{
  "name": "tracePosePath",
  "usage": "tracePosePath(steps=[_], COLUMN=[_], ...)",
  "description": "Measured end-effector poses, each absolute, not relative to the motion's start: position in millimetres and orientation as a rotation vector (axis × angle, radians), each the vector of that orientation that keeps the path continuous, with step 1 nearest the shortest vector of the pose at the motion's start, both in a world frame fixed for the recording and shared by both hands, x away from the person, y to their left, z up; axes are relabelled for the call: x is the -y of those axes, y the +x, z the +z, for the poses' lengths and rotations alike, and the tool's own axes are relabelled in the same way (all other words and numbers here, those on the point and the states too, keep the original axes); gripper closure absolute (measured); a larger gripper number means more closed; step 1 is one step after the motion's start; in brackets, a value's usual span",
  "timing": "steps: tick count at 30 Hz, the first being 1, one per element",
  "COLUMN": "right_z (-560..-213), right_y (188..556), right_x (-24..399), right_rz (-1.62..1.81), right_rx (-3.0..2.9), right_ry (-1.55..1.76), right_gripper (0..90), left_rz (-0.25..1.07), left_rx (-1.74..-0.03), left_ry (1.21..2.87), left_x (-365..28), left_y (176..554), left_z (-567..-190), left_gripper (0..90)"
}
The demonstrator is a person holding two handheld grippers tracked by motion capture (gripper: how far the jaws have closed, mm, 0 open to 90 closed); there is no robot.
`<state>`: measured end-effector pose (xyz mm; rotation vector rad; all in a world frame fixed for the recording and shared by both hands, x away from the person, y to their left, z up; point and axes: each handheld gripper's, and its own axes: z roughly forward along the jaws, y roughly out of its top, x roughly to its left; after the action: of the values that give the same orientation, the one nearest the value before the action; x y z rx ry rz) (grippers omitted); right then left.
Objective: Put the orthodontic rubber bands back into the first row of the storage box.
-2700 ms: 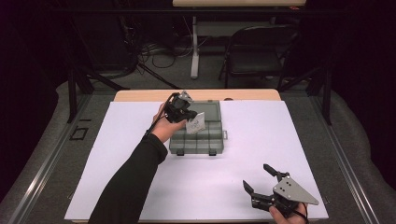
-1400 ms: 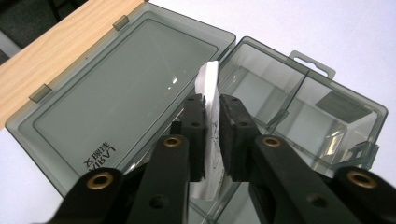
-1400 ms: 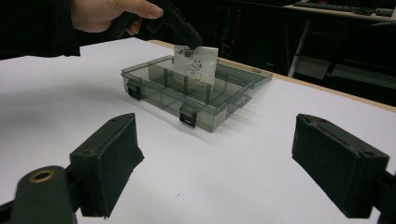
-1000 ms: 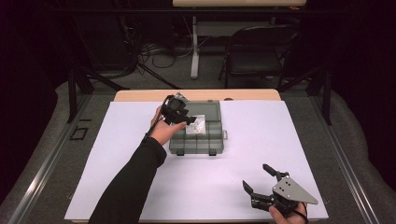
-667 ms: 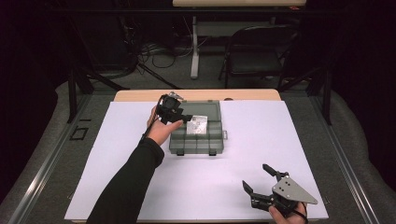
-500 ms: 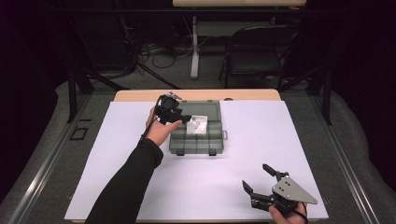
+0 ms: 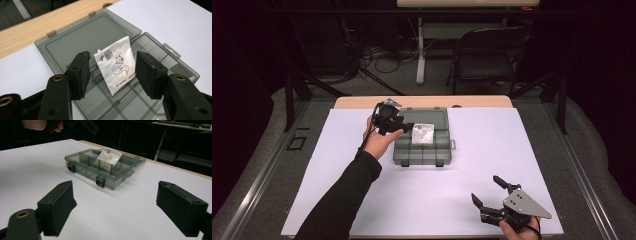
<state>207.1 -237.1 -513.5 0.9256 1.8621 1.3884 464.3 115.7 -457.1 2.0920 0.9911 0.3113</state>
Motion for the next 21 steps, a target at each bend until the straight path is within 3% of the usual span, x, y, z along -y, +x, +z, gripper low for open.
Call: tracePosePath(steps=[12, 21], right_z=[-514, -514], right_y=[208, 207], right_x=[236, 237], right_rz=[1.389, 1.386], right_rx=[-1.860, -1.864], right_ry=[0.925, 0.923], right_gripper=[14.2, 14.2], left_rz=[0.255, 0.264], left_rx=[-0.937, -0.916], left_ry=[2.055, 2.014], left_x=[-126, -131], left_y=[450, 437], left_z=[-451, -447], left_gripper=[36.9, 20.2])
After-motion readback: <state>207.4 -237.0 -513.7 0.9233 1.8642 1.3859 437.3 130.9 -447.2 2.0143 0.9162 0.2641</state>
